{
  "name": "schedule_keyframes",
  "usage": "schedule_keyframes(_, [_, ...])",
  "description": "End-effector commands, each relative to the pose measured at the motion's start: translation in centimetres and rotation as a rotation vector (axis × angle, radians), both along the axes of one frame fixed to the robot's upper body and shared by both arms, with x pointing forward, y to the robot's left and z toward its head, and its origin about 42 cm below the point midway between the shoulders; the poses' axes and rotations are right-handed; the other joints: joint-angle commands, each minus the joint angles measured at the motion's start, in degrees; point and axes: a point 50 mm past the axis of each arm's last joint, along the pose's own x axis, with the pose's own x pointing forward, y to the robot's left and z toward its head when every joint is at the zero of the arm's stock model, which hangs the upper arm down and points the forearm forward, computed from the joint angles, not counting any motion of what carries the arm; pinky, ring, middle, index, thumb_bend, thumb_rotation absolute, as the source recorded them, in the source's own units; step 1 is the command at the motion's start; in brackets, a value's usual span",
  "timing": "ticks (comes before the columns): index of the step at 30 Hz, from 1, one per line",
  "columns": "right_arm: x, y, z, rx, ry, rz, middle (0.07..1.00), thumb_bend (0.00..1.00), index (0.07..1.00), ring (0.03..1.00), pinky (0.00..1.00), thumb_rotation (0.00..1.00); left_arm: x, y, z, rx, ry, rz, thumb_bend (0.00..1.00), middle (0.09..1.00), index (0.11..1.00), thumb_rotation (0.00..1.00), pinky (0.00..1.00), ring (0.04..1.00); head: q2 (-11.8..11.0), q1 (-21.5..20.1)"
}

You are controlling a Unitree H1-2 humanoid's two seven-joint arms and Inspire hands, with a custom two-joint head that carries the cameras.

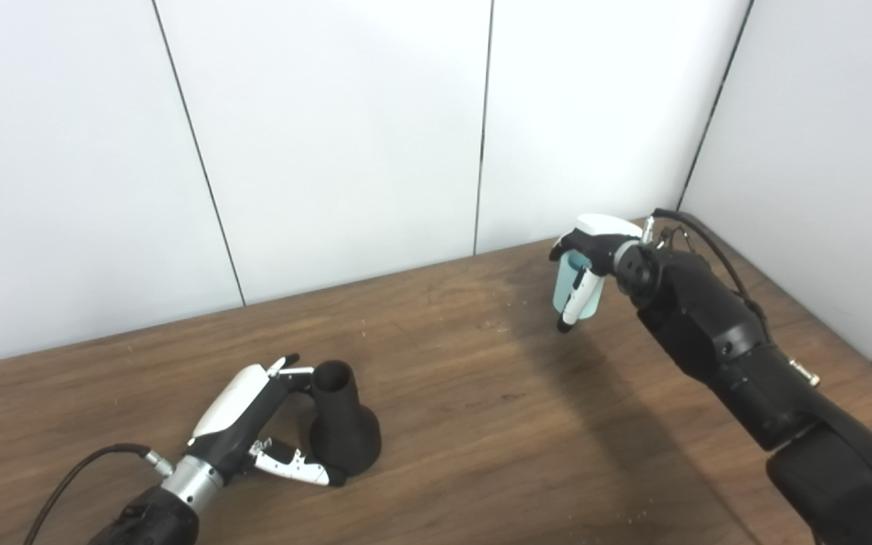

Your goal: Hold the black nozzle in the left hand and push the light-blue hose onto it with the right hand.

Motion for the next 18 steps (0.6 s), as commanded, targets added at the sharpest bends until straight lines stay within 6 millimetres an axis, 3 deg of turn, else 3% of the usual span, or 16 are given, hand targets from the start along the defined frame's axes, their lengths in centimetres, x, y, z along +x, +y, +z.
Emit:
schedule_keyframes(1, [0.5,-1.1,3.1,-0.040,-0.093,-0.022,0.864,0.83,0.810,0.833,0.71,0.09,-2.4,2.3,-5.1,0.185,0.191,-0.006,0.53,0.470,0.490,0.00,1.00,0.633,0.08,-0.07])
schedule_keyframes(18, [0.5,-2.2,2.4,-0.075,-0.089,-0.088,0.842,0.80,0.820,0.773,0.65,0.07,-2.1,2.3,-4.9,0.200,0.187,-0.011,0.53,0.472,0.489,0.00,1.00,0.629,0.13,-0.21])
